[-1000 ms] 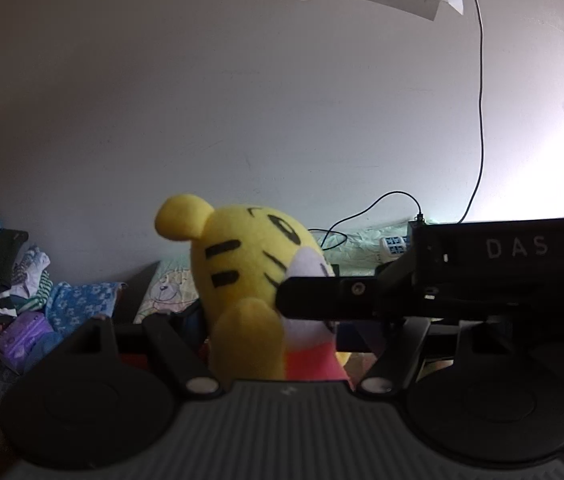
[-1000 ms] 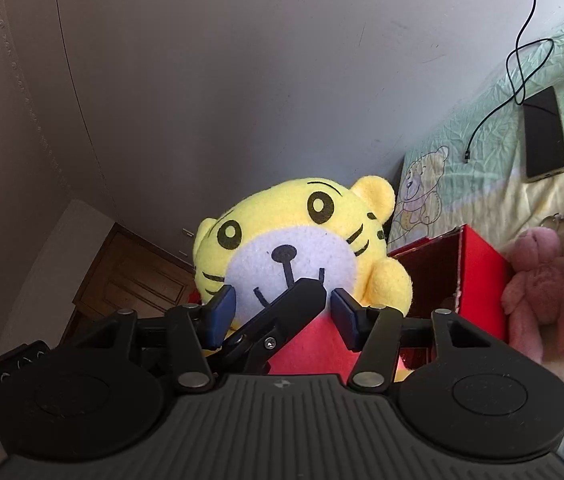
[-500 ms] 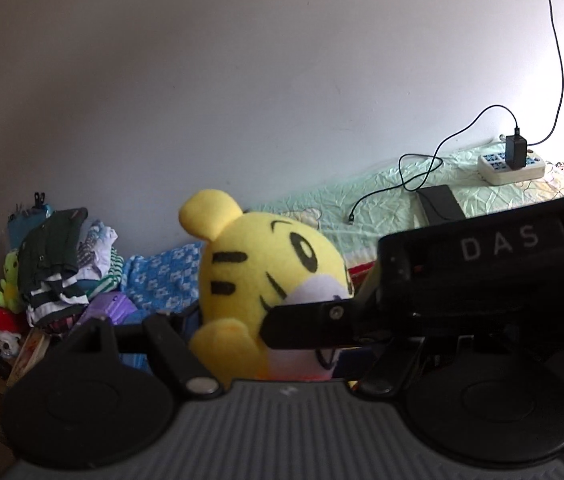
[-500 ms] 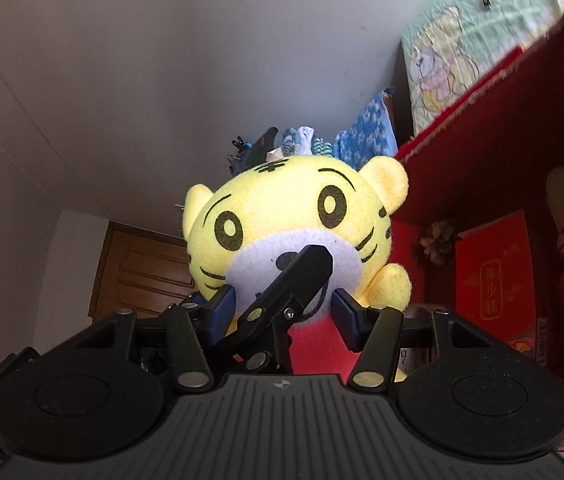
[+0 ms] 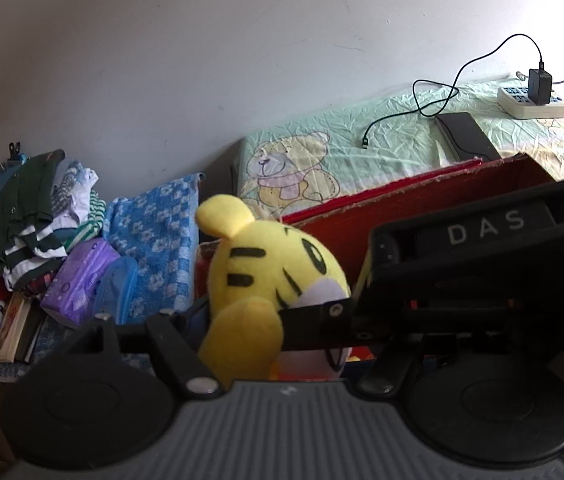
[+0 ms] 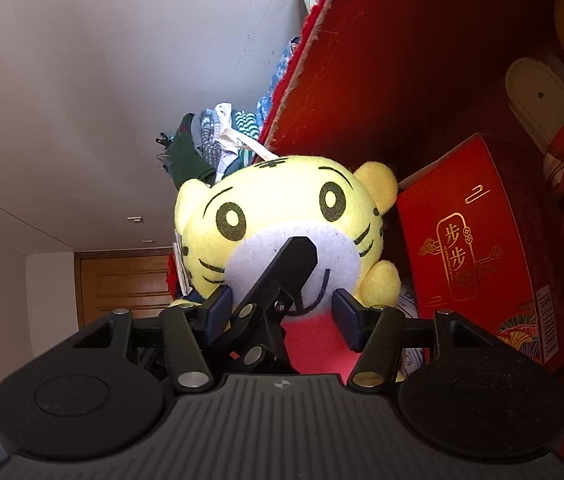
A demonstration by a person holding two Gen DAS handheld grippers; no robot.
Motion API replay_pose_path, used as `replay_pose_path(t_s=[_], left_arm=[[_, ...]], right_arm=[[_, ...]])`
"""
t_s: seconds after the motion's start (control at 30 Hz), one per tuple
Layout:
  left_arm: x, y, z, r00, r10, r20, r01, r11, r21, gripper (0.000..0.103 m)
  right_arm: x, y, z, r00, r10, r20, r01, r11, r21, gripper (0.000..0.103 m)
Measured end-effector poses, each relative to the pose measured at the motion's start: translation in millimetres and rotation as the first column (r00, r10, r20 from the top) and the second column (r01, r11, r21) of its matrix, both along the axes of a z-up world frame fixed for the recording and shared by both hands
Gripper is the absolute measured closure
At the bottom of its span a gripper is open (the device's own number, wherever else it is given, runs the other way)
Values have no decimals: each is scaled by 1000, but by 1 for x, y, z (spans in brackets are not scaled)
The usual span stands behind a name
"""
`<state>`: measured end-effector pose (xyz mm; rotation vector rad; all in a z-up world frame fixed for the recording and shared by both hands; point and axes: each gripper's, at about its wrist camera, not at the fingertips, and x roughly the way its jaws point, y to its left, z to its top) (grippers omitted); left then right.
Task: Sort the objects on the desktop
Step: 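Lift and carry the yellow tiger plush with the right tool toward the red box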
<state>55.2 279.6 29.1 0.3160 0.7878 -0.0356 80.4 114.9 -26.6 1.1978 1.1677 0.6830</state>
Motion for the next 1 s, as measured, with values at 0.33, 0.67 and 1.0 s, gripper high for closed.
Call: replay_pose_path(t_s=[0.33,0.67,1.0], left_arm=[[5,15,-4,999,32,-22,-32,999,-20,24],[-28,39,24,996,77,33,-75,994,-75,17],[-29,38,23,986,167,-21,-168,983,-72,26]], right_arm=[[9,8,-5,998,38,41,-35,997,-66,37],[16,11,11,981,76,181,-51,989,-136,35],[20,31,25,970,60,235,-20,985,-170,35]])
